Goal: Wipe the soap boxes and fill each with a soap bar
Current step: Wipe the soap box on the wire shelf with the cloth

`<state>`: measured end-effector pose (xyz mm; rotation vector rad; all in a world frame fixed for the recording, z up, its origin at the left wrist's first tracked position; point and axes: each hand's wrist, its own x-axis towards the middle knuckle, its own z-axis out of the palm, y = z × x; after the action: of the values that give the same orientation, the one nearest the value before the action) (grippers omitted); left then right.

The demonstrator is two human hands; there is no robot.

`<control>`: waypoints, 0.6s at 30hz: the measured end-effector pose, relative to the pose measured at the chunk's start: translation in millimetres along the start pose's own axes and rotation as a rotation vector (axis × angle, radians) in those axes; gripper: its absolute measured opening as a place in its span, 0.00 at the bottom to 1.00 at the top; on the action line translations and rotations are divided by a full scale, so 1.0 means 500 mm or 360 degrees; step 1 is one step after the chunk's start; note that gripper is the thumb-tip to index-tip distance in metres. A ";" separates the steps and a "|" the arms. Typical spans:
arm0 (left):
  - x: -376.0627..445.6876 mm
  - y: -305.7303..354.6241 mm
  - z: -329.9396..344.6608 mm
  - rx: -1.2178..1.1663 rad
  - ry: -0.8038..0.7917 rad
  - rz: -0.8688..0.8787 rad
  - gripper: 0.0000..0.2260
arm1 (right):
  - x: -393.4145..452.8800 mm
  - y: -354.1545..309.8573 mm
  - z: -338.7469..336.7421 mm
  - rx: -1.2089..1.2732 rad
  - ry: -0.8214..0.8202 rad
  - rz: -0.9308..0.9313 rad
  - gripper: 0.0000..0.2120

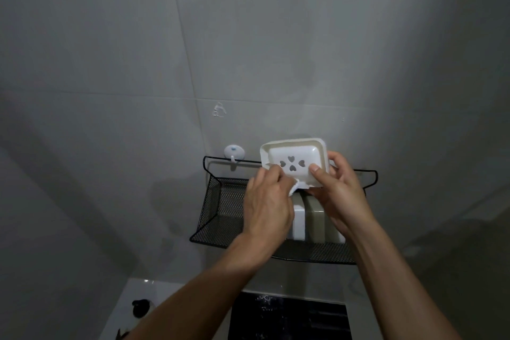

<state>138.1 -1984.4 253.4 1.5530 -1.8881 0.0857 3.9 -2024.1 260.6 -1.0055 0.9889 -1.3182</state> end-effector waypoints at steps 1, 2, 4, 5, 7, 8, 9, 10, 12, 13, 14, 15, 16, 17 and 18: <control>0.000 -0.005 -0.004 0.0090 -0.0017 0.0075 0.08 | 0.000 0.000 -0.005 0.0015 0.0000 0.0009 0.14; 0.000 -0.011 -0.005 0.0201 -0.0042 0.0156 0.07 | 0.000 -0.001 -0.009 0.0028 0.0001 0.0018 0.14; 0.001 -0.022 -0.006 0.0375 -0.0085 0.0240 0.07 | -0.002 0.002 -0.009 0.0052 -0.0005 0.0042 0.14; 0.001 -0.022 -0.006 0.0380 -0.0105 0.0222 0.07 | -0.003 0.005 -0.008 0.0070 -0.0008 0.0051 0.14; 0.005 -0.019 -0.005 0.0206 -0.0135 0.0052 0.09 | -0.005 0.012 -0.004 0.0140 -0.0006 0.0057 0.13; 0.007 -0.014 -0.006 0.0054 -0.0114 -0.0069 0.10 | -0.005 0.015 -0.003 0.0191 0.0006 0.0062 0.13; 0.007 -0.008 -0.005 -0.0092 -0.0073 -0.0147 0.11 | -0.005 0.017 -0.002 0.0250 0.0019 0.0071 0.14; 0.006 0.003 -0.005 -0.0182 -0.0034 -0.0165 0.11 | -0.004 0.019 0.000 0.0319 0.0031 0.0087 0.14; -0.003 0.027 -0.001 -0.0212 0.0036 -0.0074 0.11 | -0.006 0.020 0.006 0.0446 0.0024 0.0126 0.15; -0.009 0.034 0.003 -0.0203 0.0061 -0.0023 0.11 | -0.006 0.020 0.010 0.0484 0.0020 0.0144 0.15; -0.013 0.038 0.006 -0.0187 0.0064 0.0005 0.10 | -0.007 0.019 0.011 0.0516 0.0019 0.0159 0.15; -0.016 0.037 0.011 -0.0161 0.0059 0.0025 0.09 | -0.006 0.018 0.011 0.0558 0.0017 0.0174 0.15; -0.017 0.032 0.016 -0.0131 0.0047 0.0049 0.08 | -0.005 0.016 0.010 0.0591 0.0015 0.0190 0.14; -0.020 0.026 0.020 -0.0088 0.0030 0.0085 0.08 | -0.004 0.014 0.009 0.0595 0.0007 0.0208 0.15; -0.022 0.019 0.025 -0.0031 0.0022 0.0144 0.09 | -0.004 0.010 0.009 0.0554 0.0006 0.0234 0.16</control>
<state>124.6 -1978.0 241.3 1.4503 -1.9426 0.1181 9.6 -2022.2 256.9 -0.6534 0.7855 -1.3132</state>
